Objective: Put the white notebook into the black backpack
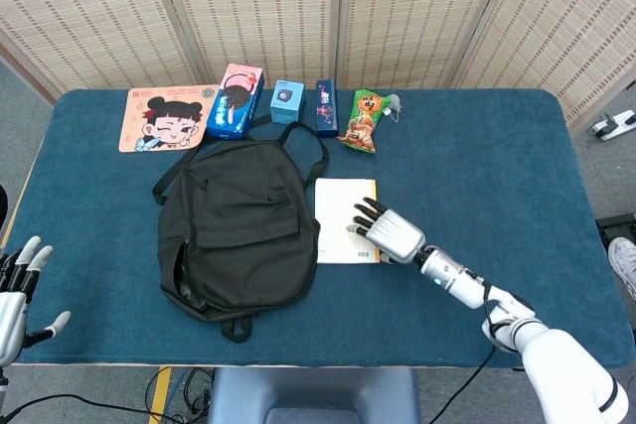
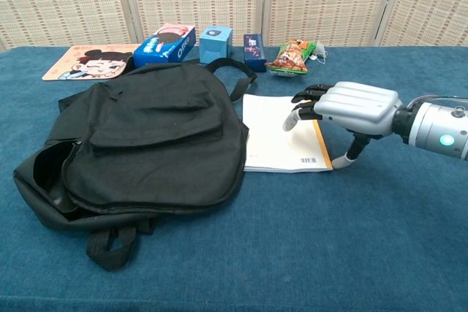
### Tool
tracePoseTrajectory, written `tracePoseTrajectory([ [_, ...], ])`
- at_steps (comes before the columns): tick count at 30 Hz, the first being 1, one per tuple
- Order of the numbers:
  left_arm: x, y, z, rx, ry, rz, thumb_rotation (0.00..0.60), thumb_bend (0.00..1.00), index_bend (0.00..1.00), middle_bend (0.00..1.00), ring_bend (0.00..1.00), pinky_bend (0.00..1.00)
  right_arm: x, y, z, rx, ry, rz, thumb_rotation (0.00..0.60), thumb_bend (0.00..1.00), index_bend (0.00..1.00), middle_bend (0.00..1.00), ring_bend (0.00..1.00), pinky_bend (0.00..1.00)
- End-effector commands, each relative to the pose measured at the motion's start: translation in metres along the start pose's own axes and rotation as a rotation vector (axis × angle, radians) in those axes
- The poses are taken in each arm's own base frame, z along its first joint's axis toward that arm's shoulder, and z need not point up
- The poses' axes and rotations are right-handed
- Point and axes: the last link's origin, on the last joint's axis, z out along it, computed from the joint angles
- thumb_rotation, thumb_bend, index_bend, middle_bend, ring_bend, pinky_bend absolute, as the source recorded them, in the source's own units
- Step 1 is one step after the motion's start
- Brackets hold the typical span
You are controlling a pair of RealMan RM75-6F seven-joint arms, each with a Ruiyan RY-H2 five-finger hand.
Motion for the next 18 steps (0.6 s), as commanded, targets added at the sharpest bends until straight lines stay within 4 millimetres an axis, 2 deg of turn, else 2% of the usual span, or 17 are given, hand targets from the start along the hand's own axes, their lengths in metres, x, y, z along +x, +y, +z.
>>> tracePoseTrajectory([
  [1,0.000,0.000,0.000,-0.001,0.000,0.001,0.600,0.21,0.06,0.00,0.01,0.03,0.002,0.000,0.003,0.001,0.005,0.000,0.600,0.30,0.24,0.25,0.09,0.07],
  [18,0.000,0.001,0.002,0.000,-0.006,-0.004,0.600,0.21,0.06,0.00,0.01,0.03,0.015,-0.015,0.030,0.000,0.074,0.054,0.600,0.30,0.25,0.27,0.11,0.07],
])
